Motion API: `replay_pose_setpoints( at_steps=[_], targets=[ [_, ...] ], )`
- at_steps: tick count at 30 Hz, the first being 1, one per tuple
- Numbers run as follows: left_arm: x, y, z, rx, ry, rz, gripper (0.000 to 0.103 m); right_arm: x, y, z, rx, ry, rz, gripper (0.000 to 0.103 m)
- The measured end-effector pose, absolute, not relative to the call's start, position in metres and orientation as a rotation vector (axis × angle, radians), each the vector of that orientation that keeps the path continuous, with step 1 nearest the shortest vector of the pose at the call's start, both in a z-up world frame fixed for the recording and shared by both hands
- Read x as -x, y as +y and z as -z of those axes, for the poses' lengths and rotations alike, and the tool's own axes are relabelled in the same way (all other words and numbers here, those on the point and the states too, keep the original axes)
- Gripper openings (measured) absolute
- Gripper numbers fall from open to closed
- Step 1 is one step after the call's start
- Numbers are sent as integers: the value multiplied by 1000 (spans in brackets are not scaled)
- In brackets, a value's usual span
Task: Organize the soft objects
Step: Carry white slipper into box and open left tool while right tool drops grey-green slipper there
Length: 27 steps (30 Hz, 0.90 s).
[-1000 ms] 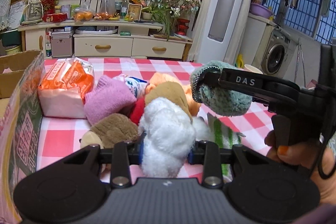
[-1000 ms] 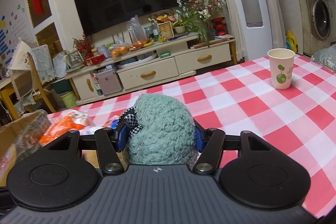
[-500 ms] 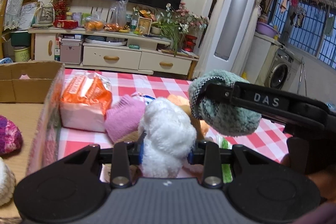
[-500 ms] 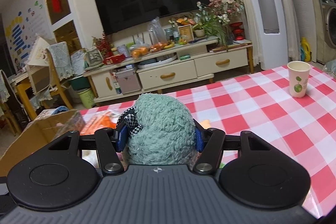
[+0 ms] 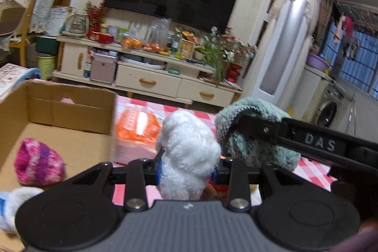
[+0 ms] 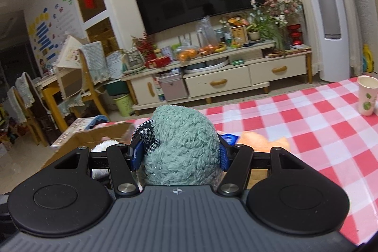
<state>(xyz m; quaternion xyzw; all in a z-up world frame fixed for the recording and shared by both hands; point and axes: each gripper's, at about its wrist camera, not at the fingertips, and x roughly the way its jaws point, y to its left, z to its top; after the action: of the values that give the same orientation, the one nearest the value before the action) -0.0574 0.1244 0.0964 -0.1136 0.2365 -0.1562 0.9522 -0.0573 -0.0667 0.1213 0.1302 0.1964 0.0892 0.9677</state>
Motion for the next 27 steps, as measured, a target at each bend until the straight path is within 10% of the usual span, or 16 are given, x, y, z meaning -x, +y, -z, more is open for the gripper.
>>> replay_pose_setpoints(
  at_steps=[27],
  targets=[
    [35, 249, -94, 337, 546, -88, 35, 26, 54, -110, -162, 509, -500, 76]
  ],
)
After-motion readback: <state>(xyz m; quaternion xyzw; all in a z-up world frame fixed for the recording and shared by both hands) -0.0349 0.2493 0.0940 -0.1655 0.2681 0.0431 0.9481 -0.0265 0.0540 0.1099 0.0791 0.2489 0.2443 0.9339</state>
